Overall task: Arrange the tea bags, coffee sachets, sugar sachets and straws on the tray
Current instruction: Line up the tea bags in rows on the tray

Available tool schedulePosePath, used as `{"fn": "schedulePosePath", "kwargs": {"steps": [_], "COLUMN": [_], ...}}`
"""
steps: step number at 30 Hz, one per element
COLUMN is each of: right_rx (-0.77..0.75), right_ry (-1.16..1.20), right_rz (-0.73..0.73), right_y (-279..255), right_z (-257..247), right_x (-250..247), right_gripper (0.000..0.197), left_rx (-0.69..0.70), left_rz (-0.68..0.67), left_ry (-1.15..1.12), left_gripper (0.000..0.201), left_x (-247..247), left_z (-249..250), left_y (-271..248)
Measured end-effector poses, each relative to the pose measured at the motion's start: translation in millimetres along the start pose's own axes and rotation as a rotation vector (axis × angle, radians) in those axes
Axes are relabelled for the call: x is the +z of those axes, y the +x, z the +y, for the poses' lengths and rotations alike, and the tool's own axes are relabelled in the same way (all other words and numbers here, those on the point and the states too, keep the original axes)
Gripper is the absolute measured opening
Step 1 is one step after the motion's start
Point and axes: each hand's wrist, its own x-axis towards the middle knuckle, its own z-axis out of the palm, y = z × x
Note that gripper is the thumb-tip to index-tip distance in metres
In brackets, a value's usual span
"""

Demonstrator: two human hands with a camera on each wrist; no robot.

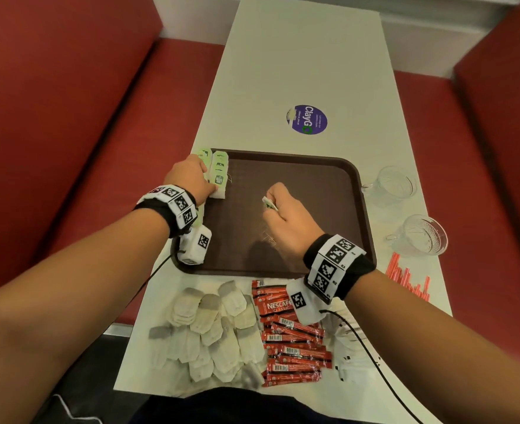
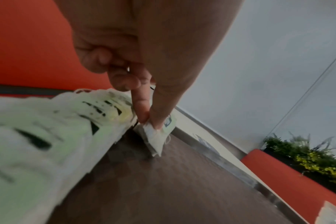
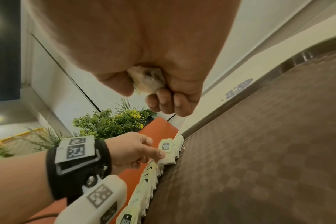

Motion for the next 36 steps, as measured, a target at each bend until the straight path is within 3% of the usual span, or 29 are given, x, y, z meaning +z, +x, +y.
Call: {"fn": "schedulePosePath", "kwargs": {"steps": [3,8,14,18,21,24,28,33,36], "right_rx": [0.001,0.029,0.004,0.046,0.046,0.057,0.051,0.031,0.031], "right_ry": [-0.029,-0.002,-0.055,-0.006,-0.003,0.017,0.028,0.051,0.023], "right_rz": [-0.006,0.013,0.028,0.04,0.026,0.022,0.046,0.019,-0.036], "right_y": [1,4,6,8,9,11,14,15,10], "right_z": [3,11,17,19,20,21,22,23,27], "right_x": [-2,0,0,0,2,3,7,14,22], "right_gripper": [0.005,0.009,0.016,0.012,0.003,0.006,0.006,0.005,0.016], "left_rx": [-0.016,-0.006,0.145,0.243,0.269,0.384,0.599,0.734,0.611], "left_rz": [-0.013,-0.022,0.006,-0.052,-0.065,-0.047,-0.139,-0.242,-0.231], "left_ry": [0.057,0.084,0.179,0.384,0.423,0.247,-0.172,-0.199,-0.275], "left_gripper": [0.041,0.024,0.001,0.023,0.024,0.025,0.047,0.009,0.005], "left_x": [4,13,16,16,13,2,-24,-31,-25], "left_z": [3,-1,4,8,7,13,25,19,4], "left_y": [8,14,17,18,17,6,-31,-57,-45]}}
